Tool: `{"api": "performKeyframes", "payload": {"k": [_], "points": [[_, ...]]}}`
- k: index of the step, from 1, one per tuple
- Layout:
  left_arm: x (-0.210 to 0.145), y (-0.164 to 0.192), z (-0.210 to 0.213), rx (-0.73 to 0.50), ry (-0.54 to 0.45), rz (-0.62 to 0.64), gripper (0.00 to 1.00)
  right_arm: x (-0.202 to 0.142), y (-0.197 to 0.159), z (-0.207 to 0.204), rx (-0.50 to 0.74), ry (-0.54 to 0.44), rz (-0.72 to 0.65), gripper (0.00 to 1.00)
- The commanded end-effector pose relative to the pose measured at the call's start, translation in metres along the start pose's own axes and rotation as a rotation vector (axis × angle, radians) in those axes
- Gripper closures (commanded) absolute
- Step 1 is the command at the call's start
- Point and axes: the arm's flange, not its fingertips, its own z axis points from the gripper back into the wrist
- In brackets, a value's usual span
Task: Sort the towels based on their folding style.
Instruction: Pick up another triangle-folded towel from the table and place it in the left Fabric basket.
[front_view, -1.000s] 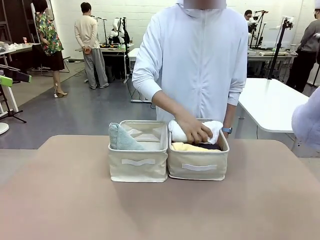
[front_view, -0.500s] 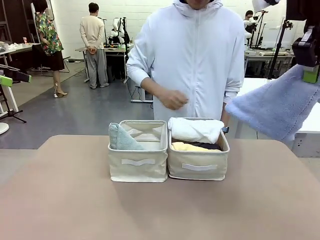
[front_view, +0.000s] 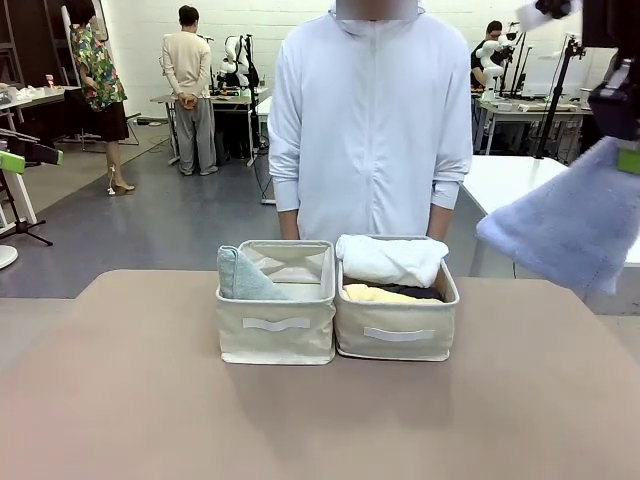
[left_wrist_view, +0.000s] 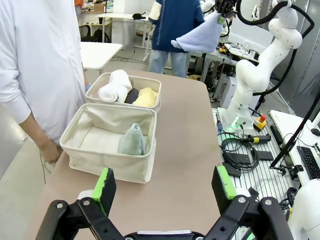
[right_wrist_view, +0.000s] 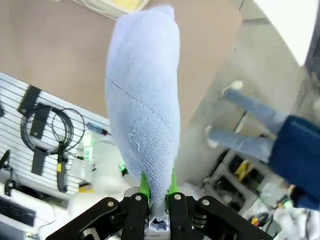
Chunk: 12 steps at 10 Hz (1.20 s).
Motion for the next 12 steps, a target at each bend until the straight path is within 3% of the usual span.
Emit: {"api": "performKeyframes", "payload": {"k": [1, 3, 5, 7, 8, 9, 12], "points": [[0.001, -0.001, 0.001, -0.003, -0.003, -0.013, 0.0, 0.064, 0.02, 0.031, -0.159, -0.158, 0.306, 0.85], [0.001, -0.001, 0.001, -0.003, -0.003, -0.013, 0.0, 0.166, 0.056, 0.049, -0.216, -0.172, 0.626, 0.85], [0.001, -0.001, 0.001, -0.003, -0.003, -0.013, 0.0, 0.249, 0.086, 0.034, -0.258, -0.109, 0.759, 0.85], [0.001, -0.001, 0.001, -0.003, -0.003, -0.013, 0.0, 0.298, 0.105, 0.009, -0.155, -0.164, 0.813, 0.85], [0.001, -0.001, 0.001, -0.003, -0.003, -0.013, 0.0, 0.301, 0.11, 0.006, -0.112, -0.188, 0.802, 0.85], [0.001, -0.001, 0.001, -0.003, -0.003, -0.013, 0.0, 0.284, 0.11, -0.024, -0.175, -0.132, 0.794, 0.85], [0.001, -0.001, 0.001, -0.003, -0.003, -0.013, 0.0, 0.284, 0.11, -0.024, -0.175, -0.132, 0.794, 0.85]]}}
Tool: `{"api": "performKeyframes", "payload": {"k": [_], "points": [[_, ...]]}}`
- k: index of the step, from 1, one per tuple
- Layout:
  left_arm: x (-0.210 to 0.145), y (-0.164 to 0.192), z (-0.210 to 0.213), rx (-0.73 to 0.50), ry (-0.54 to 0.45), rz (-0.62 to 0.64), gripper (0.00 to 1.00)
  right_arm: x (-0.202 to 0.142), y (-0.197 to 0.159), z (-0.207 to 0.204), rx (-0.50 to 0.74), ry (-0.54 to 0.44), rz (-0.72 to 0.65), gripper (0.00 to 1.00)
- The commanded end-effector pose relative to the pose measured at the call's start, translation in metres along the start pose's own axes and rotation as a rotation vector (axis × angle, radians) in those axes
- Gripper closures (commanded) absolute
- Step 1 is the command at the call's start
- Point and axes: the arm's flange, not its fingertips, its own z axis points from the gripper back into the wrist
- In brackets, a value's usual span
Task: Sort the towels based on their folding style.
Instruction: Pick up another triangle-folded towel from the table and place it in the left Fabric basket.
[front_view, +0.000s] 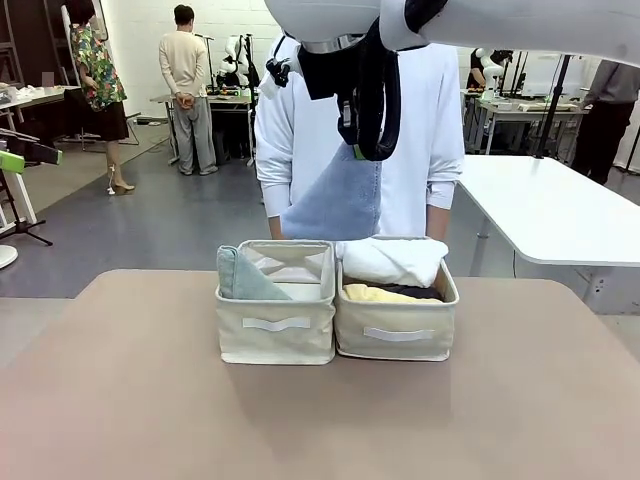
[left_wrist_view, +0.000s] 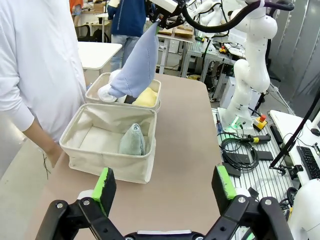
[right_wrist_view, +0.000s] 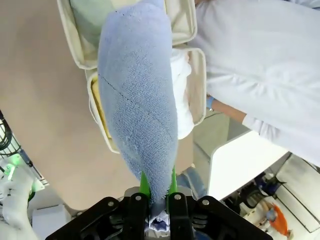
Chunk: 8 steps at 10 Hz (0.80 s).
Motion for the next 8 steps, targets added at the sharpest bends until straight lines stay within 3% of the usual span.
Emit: {"api": "performKeyframes", "payload": {"k": [1, 4, 8], "points": [[0.001, -0.001, 0.002, -0.002, -0.003, -0.013, 0.0, 0.003, -0.001, -0.003, 0.003, -0.004, 0.002, 0.85], [0.001, -0.001, 0.002, -0.002, -0.003, -0.013, 0.0, 0.043, -0.014, -0.009, 0.001, -0.054, 0.047, 0.85], [0.001, -0.001, 0.002, -0.002, -0.003, -0.013, 0.0, 0.103, -0.031, -0.059, 0.064, -0.109, 0.077, 0.85]]}}
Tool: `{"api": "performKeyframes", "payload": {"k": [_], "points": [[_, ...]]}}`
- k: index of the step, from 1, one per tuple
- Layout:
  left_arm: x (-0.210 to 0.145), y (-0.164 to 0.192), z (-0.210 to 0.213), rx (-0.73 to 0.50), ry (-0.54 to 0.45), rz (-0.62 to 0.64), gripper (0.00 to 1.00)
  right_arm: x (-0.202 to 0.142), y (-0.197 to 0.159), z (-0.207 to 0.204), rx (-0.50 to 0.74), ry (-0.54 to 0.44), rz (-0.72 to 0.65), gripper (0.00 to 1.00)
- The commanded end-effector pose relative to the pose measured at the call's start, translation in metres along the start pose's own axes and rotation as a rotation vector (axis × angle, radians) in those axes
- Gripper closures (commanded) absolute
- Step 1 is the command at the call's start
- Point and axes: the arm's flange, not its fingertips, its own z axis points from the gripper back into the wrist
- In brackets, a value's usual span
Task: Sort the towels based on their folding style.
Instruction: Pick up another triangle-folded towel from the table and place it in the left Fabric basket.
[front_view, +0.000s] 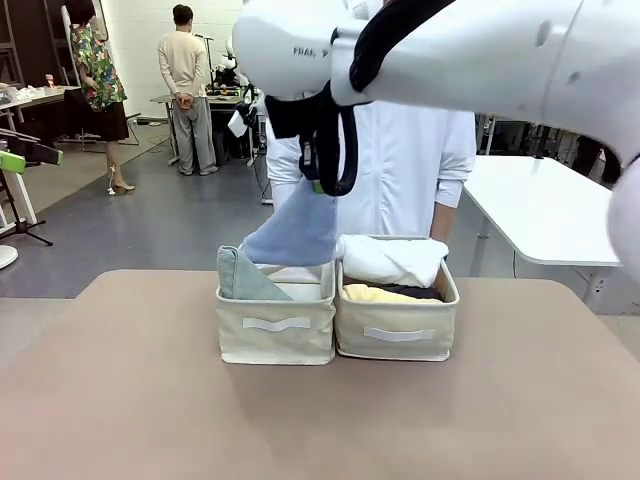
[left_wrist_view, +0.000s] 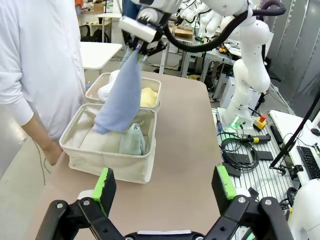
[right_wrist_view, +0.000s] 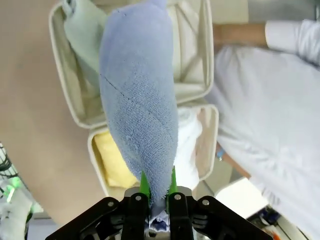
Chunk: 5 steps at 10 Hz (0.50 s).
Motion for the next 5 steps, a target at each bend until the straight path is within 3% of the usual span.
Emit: {"api": "performKeyframes", "payload": {"k": [1, 3, 5], "points": [[0.0, -0.001, 0.002, -0.002, -0.003, -0.013, 0.0, 0.025, -0.027, -0.005, -0.008, -0.045, -0.013, 0.85], [0.0, -0.001, 0.002, -0.002, -0.003, -0.013, 0.0, 0.03, -0.032, -0.023, -0.049, -0.069, -0.069, 0.85], [0.0, -0.001, 0.002, -0.002, -0.003, -0.013, 0.0, 0.035, -0.03, -0.037, -0.011, -0.043, -0.016, 0.85]]}}
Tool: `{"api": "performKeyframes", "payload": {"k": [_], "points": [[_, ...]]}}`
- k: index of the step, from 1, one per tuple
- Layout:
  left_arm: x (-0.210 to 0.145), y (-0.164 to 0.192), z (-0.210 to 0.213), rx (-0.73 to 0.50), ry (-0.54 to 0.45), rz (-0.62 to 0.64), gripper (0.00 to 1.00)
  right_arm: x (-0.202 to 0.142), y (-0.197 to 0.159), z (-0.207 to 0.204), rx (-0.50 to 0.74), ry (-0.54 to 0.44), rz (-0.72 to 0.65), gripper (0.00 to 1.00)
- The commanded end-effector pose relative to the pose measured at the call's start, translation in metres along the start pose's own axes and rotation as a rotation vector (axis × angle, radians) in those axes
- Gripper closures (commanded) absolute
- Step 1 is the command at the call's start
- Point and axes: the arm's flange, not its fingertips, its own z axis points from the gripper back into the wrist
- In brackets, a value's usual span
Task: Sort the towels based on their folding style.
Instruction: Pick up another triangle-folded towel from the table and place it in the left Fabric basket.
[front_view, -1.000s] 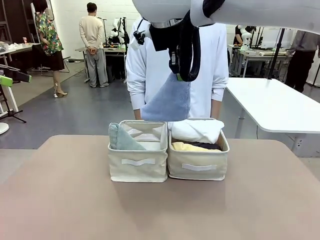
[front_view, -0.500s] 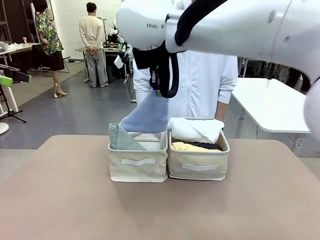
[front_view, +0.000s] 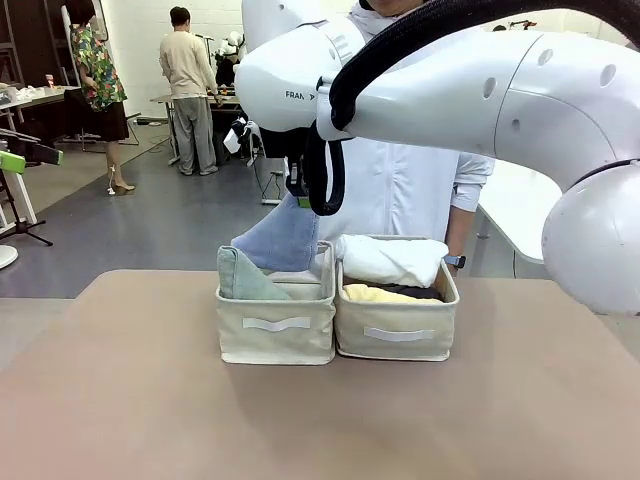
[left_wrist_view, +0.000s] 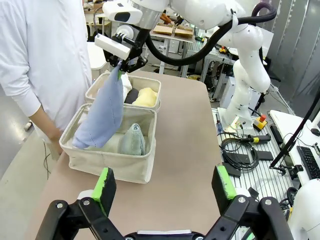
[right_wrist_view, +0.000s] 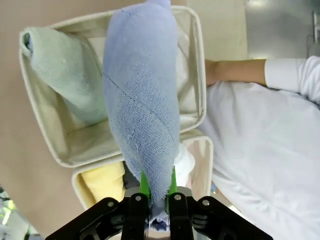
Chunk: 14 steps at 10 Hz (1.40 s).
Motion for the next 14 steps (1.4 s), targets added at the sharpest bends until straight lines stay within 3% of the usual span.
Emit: {"api": "performKeyframes", "payload": {"k": [1, 2, 4, 5, 6, 10, 14], "points": [[0.0, -0.001, 0.002, -0.002, -0.003, -0.013, 0.0, 0.013, -0.004, 0.025, 0.072, 0.263, -0.098, 0.85], [0.0, -0.001, 0.002, -0.002, -0.003, -0.013, 0.0, 0.0, 0.0, 0.0, 0.0, 0.0, 0.0, 0.85], [0.0, -0.001, 0.002, -0.002, -0.003, -0.013, 0.0, 0.0, 0.0, 0.0, 0.0, 0.0, 0.0, 0.85], [0.0, -0.001, 0.002, -0.002, -0.003, -0.013, 0.0, -0.001, 0.007, 0.001, 0.008, 0.075, -0.02, 0.85], [0.0, -0.001, 0.002, -0.002, -0.003, -0.013, 0.0, -0.003, -0.002, -0.018, 0.08, 0.045, 0.004, 0.85], [0.0, -0.001, 0.002, -0.002, -0.003, -0.013, 0.0, -0.003, -0.024, -0.062, 0.174, -0.114, 0.092, 0.85], [0.0, -0.001, 0.002, -0.002, -0.003, -0.013, 0.0, 0.005, -0.032, -0.109, 0.297, -0.11, 0.088, 0.85]]}}
